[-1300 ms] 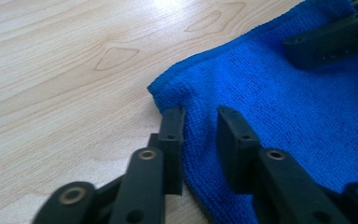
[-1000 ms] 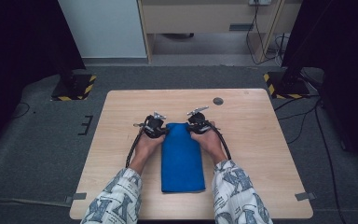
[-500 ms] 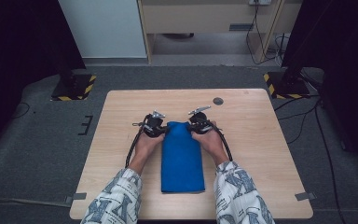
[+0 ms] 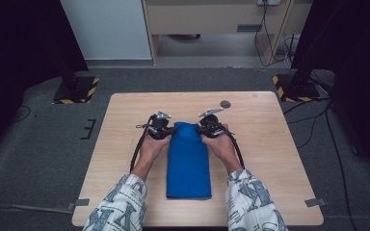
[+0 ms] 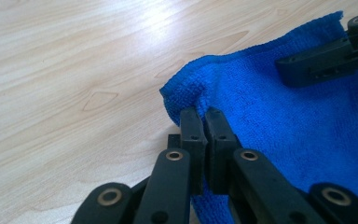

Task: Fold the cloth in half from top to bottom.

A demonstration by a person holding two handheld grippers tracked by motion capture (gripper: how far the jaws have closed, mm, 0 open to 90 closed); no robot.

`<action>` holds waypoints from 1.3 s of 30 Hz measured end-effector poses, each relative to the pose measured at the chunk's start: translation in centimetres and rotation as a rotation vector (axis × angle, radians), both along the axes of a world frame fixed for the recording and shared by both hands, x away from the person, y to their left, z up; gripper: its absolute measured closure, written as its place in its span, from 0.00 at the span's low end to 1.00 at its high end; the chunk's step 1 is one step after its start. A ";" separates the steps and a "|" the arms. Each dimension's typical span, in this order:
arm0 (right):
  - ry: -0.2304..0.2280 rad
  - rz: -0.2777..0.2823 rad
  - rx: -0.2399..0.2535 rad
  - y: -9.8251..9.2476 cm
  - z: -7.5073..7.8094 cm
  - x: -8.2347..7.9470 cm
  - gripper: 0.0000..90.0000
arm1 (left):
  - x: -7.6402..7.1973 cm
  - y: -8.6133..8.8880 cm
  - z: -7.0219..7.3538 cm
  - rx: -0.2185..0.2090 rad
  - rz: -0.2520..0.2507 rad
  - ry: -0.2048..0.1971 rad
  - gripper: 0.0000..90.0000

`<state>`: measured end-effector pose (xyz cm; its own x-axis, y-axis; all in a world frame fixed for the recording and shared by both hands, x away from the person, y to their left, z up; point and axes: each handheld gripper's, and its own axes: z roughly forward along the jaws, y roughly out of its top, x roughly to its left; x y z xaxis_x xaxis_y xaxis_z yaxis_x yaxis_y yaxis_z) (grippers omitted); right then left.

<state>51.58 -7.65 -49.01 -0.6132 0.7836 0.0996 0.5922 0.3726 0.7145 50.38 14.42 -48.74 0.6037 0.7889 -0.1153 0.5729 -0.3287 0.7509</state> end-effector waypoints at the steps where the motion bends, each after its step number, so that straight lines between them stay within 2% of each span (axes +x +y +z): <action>1: -0.003 -0.002 -0.001 -0.1 0.2 -0.2 0.97 | -0.1 -0.1 0.2 0.000 -0.001 -0.004 0.98; 8: -0.017 -0.001 0.002 -0.4 0.9 -0.9 0.97 | -0.6 -0.7 1.3 -0.001 -0.011 -0.027 0.98; 23: -0.045 -0.014 0.024 -1.0 2.4 -1.8 0.97 | -1.4 -0.8 3.0 -0.002 -0.019 -0.059 0.98; 31: -0.068 -0.010 0.028 -1.1 3.8 -2.5 0.97 | -2.0 -0.9 4.3 -0.002 -0.021 -0.082 0.98; 39: -0.073 -0.013 0.029 -1.1 4.0 -2.0 0.97 | -1.6 -0.8 4.0 -0.006 -0.017 -0.085 0.98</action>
